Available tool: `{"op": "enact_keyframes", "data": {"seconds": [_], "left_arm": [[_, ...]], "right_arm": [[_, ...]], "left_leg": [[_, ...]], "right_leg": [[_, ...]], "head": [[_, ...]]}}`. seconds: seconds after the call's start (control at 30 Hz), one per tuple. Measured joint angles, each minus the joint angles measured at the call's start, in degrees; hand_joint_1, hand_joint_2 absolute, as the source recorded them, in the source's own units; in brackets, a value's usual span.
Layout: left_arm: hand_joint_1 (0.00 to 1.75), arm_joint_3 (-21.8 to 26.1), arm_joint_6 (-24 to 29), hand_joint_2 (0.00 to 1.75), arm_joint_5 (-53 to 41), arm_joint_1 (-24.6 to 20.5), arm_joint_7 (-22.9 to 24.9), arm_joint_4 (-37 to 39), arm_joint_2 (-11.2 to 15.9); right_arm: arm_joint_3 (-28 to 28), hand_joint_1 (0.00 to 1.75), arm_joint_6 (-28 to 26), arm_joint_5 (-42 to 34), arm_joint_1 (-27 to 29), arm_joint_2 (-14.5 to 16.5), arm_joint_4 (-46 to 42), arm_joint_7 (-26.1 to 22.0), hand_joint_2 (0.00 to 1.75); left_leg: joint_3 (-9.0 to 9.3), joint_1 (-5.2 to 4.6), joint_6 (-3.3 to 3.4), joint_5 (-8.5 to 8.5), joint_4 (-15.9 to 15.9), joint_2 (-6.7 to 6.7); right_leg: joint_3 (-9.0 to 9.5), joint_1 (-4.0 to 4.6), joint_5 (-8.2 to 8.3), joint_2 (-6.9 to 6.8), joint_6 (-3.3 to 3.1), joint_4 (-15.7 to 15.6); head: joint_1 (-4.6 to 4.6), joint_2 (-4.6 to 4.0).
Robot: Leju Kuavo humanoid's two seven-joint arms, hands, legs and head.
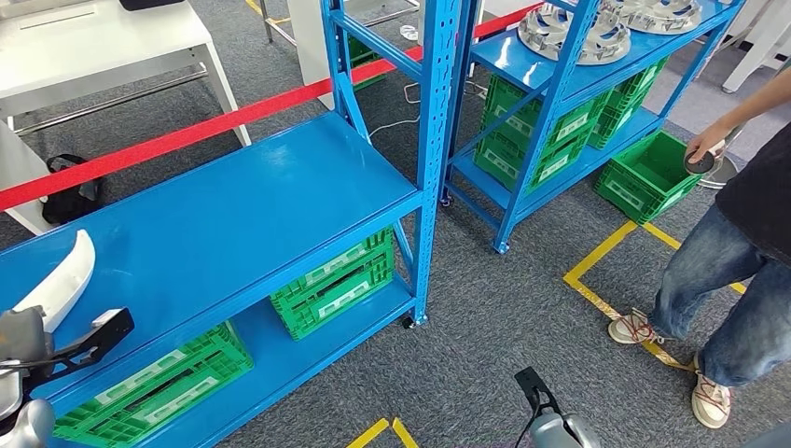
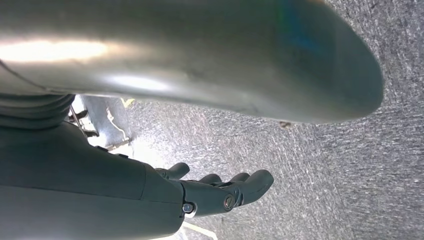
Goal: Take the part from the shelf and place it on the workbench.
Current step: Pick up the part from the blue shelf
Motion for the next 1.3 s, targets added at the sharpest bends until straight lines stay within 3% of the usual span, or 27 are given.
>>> {"op": "enact_keyframes", "data": {"seconds": [0.33, 0.57, 0.7, 0.9, 1.07, 1.13, 1.23, 1.27, 1.3], "left_arm": [[1.75, 2.00, 8.14, 1.75, 4.97, 0.16, -3.99, -1.73, -1.59], [1.75, 3.44, 10.08, 1.75, 6.10, 0.08, -5.21, -2.86, -2.27], [1.75, 4.24, 11.67, 1.75, 9.29, -0.60, -9.04, -4.55, -2.54], [1.75, 4.59, 9.32, 1.75, 14.71, -2.67, -14.89, -9.23, -3.15], [1.75, 4.45, 5.27, 1.75, 18.01, -3.38, -16.11, -13.22, -3.39], [1.75, 4.17, 4.01, 1.75, 20.15, -3.69, -17.27, -14.68, -3.39], [1.75, 3.55, 2.59, 1.75, 23.25, -3.73, -19.12, -16.43, -3.29], [1.75, 3.22, 2.04, 1.75, 24.02, -3.58, -19.50, -16.96, -3.27], [1.75, 2.80, 1.50, 1.75, 24.76, -3.37, -19.75, -17.55, -3.26]], "right_arm": [[-0.34, 0.00, 0.00, 0.67, -0.05, 0.00, 0.00, -0.23, 0.00], [-0.62, 0.00, 0.00, 0.78, -0.15, 0.00, 0.00, -0.39, 0.00], [-0.97, 0.00, 0.00, 1.00, -0.21, 0.00, 0.00, -0.41, 0.00], [-1.72, 0.00, 0.00, 1.20, -0.28, 0.00, 0.00, -0.73, 0.00], [-2.06, 0.00, -0.07, 1.12, -0.32, 0.03, 0.00, -0.88, 0.00], [-2.29, 0.00, -0.09, 1.13, -0.32, 0.02, 0.00, -0.95, 0.00], [-2.65, 0.00, -0.09, 1.19, -0.31, -0.09, 0.00, -0.95, 0.00], [-2.74, 0.00, -0.10, 1.23, -0.30, -0.15, 0.00, -0.98, 0.00], [-2.80, 0.00, -0.10, 1.28, -0.31, -0.20, 0.00, -1.06, 0.00]], "left_leg": [[-0.01, -0.01, 0.01, -0.01, 0.00, -0.01], [-0.01, -0.01, 0.01, 0.00, 0.00, -0.01], [-0.01, -0.01, 0.01, 0.00, 0.01, -0.01], [-0.05, -0.13, 0.12, -0.06, 0.14, -0.01], [0.00, -0.31, 1.22, 0.44, -0.18, 0.08], [0.32, 0.02, 1.82, 1.37, -1.39, 0.31], [-0.14, 0.17, 2.21, 1.97, -1.72, 0.56], [-0.50, 0.19, 2.18, 2.02, -1.46, 0.58], [-0.88, 0.24, 2.12, 2.07, -1.14, 0.57]], "right_leg": [[-0.01, 0.00, 0.00, 0.00, 0.00, 0.00], [-0.01, 0.00, 0.00, 0.00, 0.00, 0.00], [-0.02, 0.01, 0.00, 0.00, 0.00, 0.00], [-0.01, -0.08, 0.07, 0.00, 0.13, -0.07], [0.09, -0.34, 0.49, 0.04, 0.98, -0.48], [-0.43, -0.23, -0.93, 0.02, 1.25, 0.87], [-4.14, -0.17, -6.86, -0.01, 1.53, 10.48], [-5.26, -0.21, -8.09, -0.02, 1.69, 13.63], [-5.54, -0.29, -8.28, -0.03, 1.82, 15.00]], "head": [[0.00, 0.00], [0.00, 0.00], [0.00, 0.00], [0.00, 0.00], [-0.01, 0.00], [0.08, 0.00], [0.34, 0.00], [0.38, 0.00], [0.39, 0.00]]}}
